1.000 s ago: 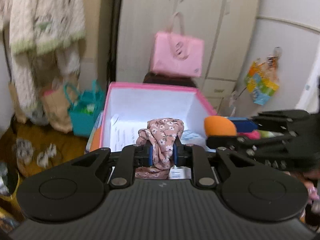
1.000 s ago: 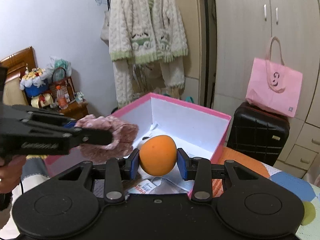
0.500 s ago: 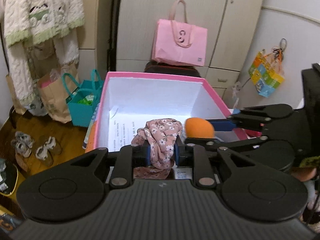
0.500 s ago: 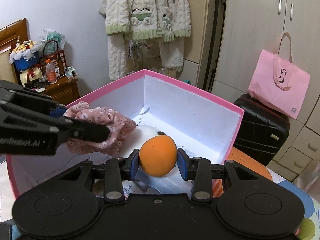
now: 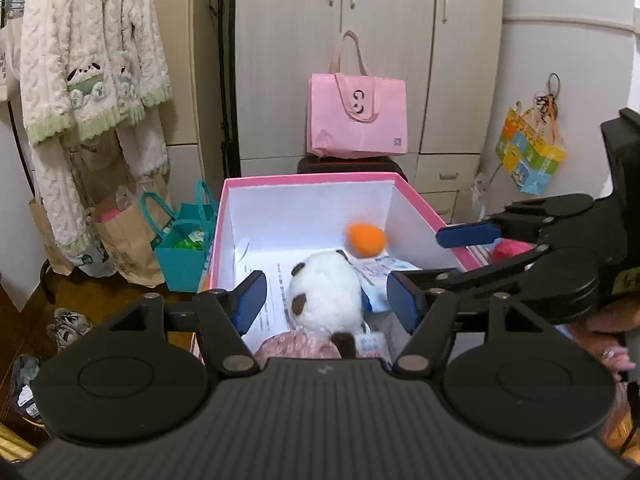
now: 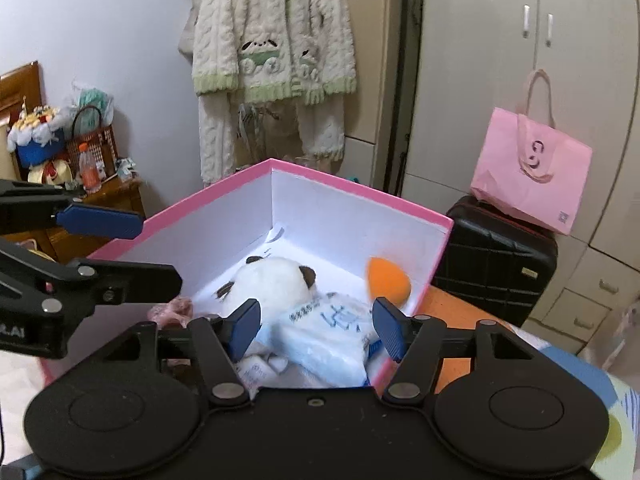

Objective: Organize soft objects
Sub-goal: 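Open both tools to drop the ball and cloth into the box, then move both tools back toward the purple plush toy on the bed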

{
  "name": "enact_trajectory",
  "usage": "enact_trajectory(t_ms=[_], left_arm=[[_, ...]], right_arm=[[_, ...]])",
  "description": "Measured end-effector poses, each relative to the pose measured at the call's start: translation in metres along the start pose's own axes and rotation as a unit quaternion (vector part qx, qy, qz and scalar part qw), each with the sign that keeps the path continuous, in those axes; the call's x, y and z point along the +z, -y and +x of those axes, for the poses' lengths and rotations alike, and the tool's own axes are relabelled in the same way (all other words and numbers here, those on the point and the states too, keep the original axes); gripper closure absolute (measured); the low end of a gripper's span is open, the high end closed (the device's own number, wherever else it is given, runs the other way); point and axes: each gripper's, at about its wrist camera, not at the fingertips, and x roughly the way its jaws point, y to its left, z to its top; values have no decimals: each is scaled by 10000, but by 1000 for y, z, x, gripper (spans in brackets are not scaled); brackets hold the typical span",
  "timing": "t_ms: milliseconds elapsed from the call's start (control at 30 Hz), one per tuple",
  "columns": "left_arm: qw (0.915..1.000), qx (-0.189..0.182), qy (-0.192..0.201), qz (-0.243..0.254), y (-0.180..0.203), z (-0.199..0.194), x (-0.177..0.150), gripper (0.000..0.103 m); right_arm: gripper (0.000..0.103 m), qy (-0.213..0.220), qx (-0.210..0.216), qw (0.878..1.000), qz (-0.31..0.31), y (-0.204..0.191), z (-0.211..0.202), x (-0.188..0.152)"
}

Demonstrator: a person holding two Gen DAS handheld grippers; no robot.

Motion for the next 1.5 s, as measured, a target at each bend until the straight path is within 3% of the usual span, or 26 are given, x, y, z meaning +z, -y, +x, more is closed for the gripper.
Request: enact_trajectory(t_ms=[400,533,867,1167,1500], left_arm=[[9988,-471,-96,118,11,-63,3,31],[9961,-864,-172,75,16,-78,2,30],[9863,-1603,-246,299,57,-112,-1,27],[9717,-2185,-380,813,114,-109,-6,27],[9656,-2361,-653,872,156,-72,-1,27]], right_arm=[[36,209,142,9995,187,-4,-107,-17],[36,253,261,9991,231,-2,-138,-22],[36,438,-11,9988,215,11,-194,-41],[32,381,-97,9979,509,35,-208,-70],[25,404,-180,9988,233,52,-210,-97]])
